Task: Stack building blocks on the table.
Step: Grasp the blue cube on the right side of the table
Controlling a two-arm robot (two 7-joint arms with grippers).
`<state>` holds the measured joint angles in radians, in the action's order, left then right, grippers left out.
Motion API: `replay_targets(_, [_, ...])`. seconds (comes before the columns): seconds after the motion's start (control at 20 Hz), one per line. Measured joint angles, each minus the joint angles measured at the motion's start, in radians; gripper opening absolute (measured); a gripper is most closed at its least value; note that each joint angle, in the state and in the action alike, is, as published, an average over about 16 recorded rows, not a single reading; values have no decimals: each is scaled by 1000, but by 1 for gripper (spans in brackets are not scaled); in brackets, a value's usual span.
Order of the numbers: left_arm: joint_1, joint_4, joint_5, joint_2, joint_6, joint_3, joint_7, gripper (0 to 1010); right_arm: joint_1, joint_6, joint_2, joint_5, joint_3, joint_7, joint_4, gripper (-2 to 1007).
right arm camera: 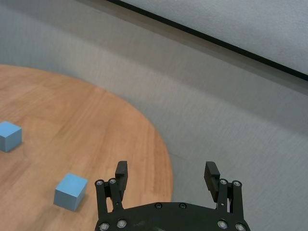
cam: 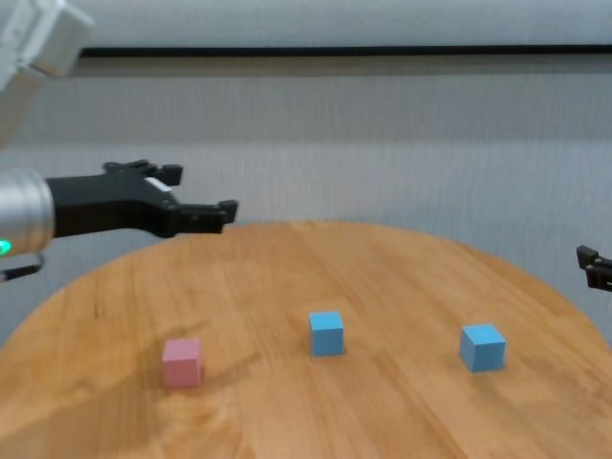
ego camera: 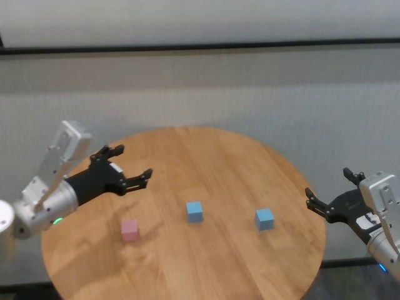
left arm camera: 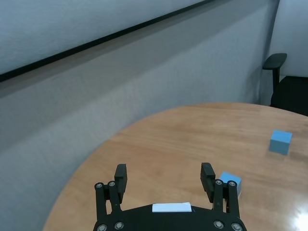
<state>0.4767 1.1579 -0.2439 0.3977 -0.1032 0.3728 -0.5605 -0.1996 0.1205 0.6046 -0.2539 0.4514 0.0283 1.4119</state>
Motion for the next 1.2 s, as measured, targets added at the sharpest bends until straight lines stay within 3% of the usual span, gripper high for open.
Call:
replay_targets(0.25, [-61, 74, -19, 53, -13, -28, 9, 1003, 0, 0, 0, 0, 0, 0, 0, 1005])
replay_targets(0.55, [-103, 119, -35, 88, -28, -51, 11, 1003, 0, -1, -1, 1, 0, -3, 0, 1005])
replay_targets(0.85, [-112, 125, -38, 95, -35, -56, 10, 1003, -5, -17, -17, -6, 2, -25, 2, 1005])
replay_targets(1.2, [-107, 120, -36, 91, -33, -53, 11, 1003, -11, -63, -65, -44, -5, -63, 5, 1005])
